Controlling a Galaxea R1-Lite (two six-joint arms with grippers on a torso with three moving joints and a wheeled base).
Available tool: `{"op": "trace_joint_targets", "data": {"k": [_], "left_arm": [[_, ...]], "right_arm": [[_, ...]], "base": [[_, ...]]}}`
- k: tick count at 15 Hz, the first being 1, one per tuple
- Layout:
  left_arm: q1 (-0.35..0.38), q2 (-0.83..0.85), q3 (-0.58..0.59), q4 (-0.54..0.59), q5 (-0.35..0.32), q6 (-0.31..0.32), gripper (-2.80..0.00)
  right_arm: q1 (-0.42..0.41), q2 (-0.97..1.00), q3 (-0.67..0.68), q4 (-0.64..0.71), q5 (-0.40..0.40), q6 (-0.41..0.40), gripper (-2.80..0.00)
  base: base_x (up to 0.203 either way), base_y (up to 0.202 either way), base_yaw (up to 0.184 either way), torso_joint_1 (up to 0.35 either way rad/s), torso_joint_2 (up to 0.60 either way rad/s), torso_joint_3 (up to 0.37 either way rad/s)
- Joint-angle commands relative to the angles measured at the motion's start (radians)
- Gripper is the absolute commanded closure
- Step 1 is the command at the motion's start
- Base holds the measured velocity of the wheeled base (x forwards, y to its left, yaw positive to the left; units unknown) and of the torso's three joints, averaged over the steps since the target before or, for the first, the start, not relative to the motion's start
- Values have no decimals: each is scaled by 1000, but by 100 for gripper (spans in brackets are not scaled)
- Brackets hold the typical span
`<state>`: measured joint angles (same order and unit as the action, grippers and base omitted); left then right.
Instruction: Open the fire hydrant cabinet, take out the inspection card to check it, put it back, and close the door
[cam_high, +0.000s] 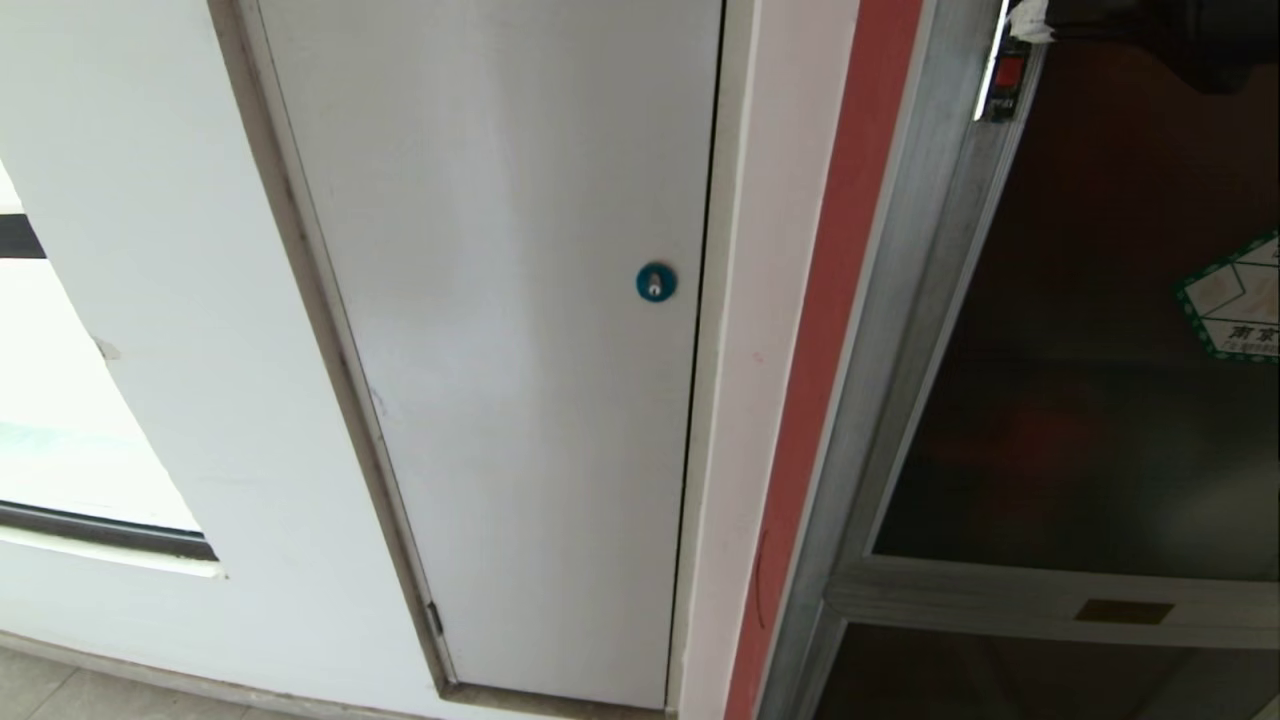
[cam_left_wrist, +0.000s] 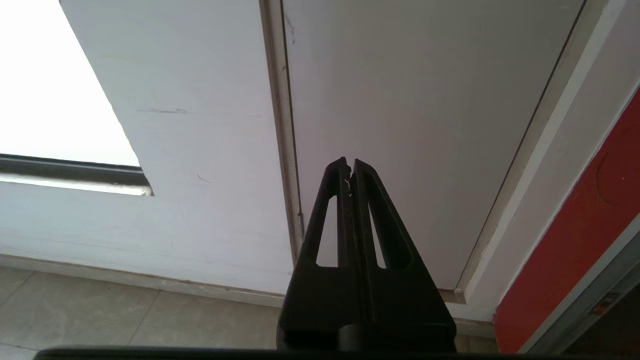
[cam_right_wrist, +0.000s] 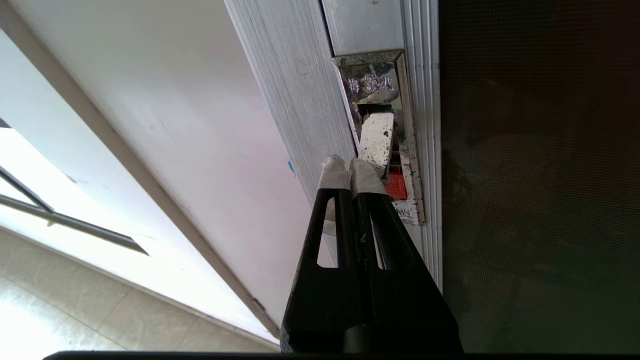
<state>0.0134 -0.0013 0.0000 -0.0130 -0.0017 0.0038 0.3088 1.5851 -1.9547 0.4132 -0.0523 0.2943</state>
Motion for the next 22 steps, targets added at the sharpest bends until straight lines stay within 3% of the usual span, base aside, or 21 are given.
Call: {"op": "trace_joint_targets", "data": {"k": [1,22], "left_arm": [[0,0,6,-1,0,0,0],[0,0,6,-1,0,0,0]], "right_arm": [[-5,8,0,3,-1,2,0],[-42,56,-1,-11,0,5,0]], "base": [[0,0,0,0,0,0],[0,0,0,0,0,0]]}}
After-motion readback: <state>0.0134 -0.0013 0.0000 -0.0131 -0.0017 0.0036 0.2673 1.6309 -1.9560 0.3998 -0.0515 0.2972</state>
